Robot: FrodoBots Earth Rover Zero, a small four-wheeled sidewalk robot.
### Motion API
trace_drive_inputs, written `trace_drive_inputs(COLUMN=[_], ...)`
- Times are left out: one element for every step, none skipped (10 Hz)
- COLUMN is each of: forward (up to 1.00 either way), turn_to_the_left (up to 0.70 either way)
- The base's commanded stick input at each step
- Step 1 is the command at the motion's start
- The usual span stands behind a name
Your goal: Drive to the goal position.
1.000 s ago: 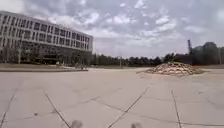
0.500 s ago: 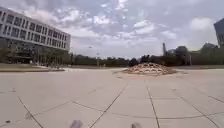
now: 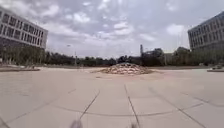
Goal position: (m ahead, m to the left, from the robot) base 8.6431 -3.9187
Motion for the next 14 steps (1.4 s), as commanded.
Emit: trace_drive_inputs(forward=[0.00,0.00,0.00,0.00,0.00,0.00,0.00,0.00,0.00,0.00,0.00,0.09,0.50,0.70], turn_to_the_left=[-0.70,-0.70,-0.70,-0.70,-0.70,-0.70,-0.70,-0.70,-0.70,-0.70,-0.41,-0.16,-0.11,-0.09])
